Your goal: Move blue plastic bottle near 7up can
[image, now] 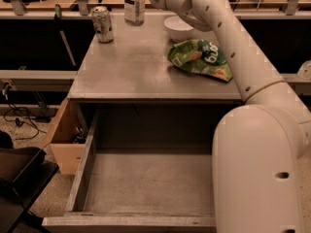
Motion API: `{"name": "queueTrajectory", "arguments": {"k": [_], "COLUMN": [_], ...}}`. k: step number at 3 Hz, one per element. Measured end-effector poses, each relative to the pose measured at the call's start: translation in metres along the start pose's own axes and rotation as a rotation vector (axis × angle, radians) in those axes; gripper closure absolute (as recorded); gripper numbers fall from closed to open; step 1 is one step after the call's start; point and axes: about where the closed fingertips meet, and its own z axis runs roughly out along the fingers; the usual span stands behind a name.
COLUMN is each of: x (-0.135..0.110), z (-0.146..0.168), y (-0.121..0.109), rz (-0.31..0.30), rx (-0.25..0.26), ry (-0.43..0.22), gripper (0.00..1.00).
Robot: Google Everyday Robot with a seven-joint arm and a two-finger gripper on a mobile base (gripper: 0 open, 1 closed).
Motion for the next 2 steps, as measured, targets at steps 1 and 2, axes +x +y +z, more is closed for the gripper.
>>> {"name": "queueTrajectory", "arguments": {"k": [1,2], "x": [0.008,0.019], "z": [0.013,0.023], "y": [-0.024,-0.035], "rz": [-0.004,-0.006], "rx": [0.069,0.112], "ry": [0.017,0.053], "gripper": [1.0,1.0]}}
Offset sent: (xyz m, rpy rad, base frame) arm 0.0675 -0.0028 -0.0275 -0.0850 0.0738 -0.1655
